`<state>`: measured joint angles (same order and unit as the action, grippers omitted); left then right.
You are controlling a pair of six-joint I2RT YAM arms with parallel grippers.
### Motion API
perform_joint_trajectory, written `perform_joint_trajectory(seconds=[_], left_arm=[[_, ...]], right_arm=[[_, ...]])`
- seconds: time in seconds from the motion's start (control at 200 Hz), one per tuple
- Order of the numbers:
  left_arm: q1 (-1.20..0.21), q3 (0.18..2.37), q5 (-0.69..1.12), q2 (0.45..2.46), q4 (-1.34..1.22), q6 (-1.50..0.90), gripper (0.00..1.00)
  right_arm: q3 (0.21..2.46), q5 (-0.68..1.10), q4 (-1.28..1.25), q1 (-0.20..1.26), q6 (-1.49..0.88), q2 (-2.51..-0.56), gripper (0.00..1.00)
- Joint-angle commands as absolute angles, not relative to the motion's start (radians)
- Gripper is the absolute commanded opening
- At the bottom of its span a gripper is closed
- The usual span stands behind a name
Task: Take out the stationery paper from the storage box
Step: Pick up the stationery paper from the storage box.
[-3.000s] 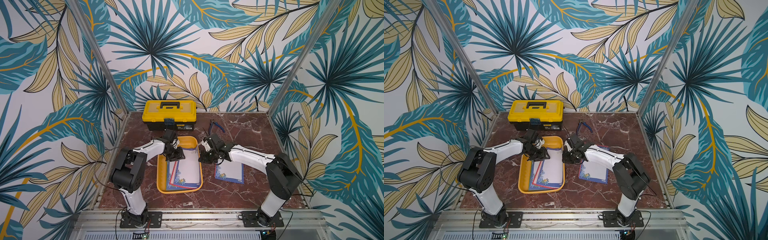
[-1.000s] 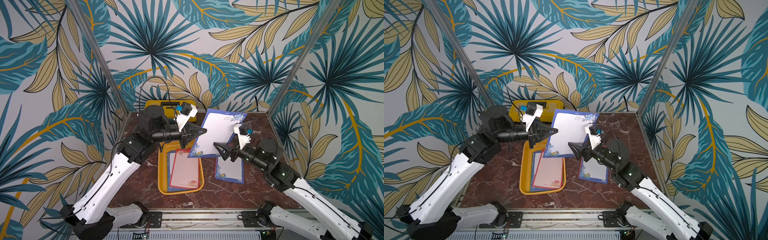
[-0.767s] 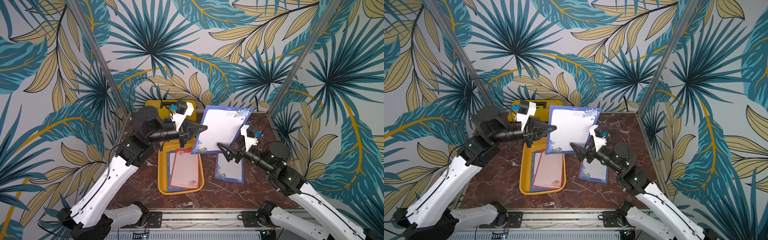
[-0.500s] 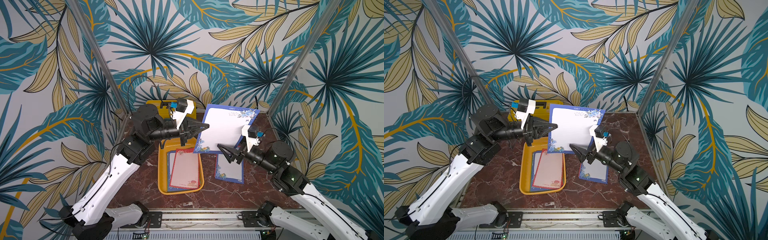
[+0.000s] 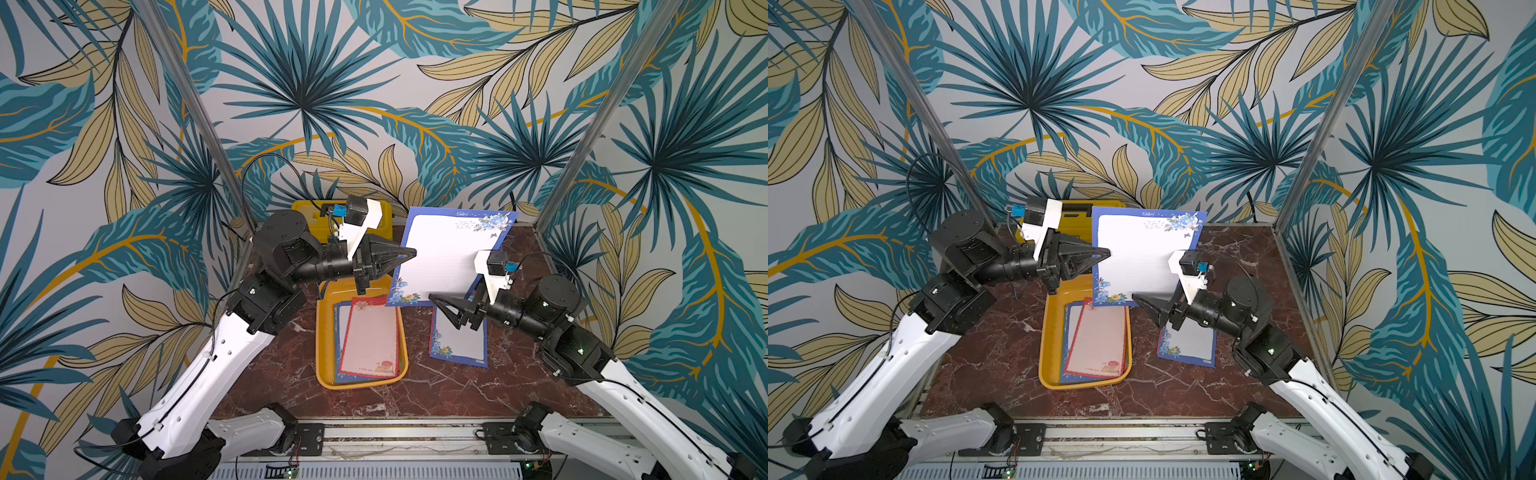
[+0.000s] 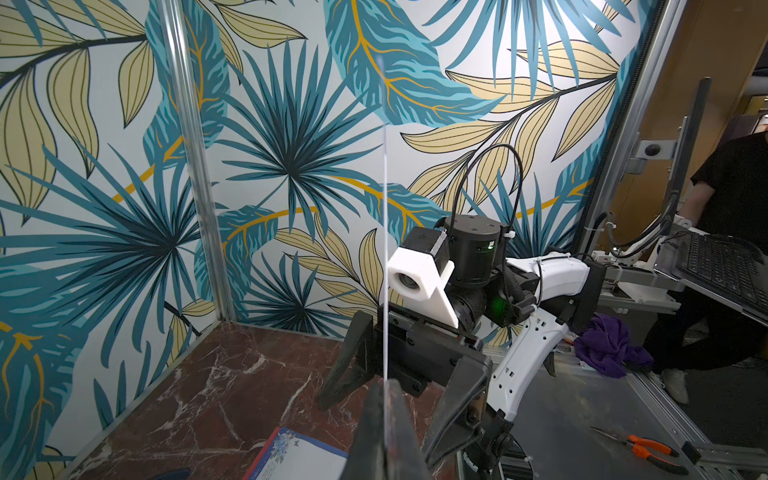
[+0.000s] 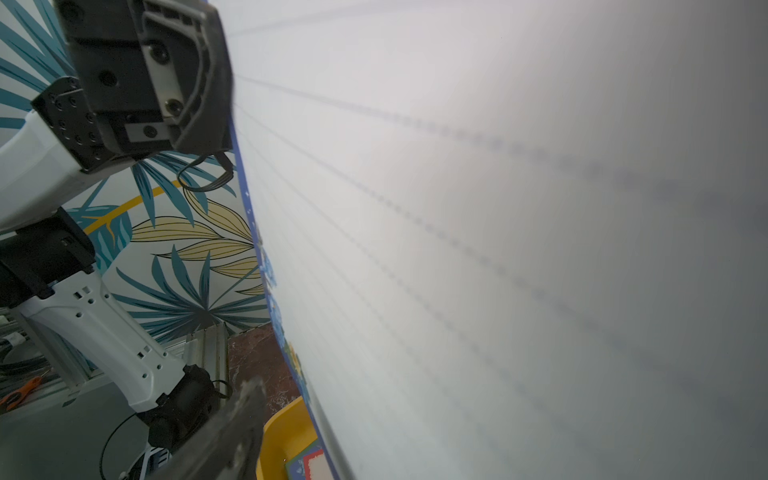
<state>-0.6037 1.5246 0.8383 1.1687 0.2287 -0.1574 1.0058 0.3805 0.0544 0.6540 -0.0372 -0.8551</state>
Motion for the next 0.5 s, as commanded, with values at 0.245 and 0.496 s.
perform_joint_trajectory(seconds=[0.245, 0.496], left_arm=[[-0.609, 1.488, 0.784, 1.135, 0.202, -0.165, 0.00], [-0.609, 1.495, 0.793, 1.157, 0.198, -0.179, 0.00]], right_arm=[[1.074, 0.478, 0.079, 0.645, -0.003, -0.780, 0.61], [1.103, 0.533, 0.074, 0.646, -0.041, -0.796, 0.44]])
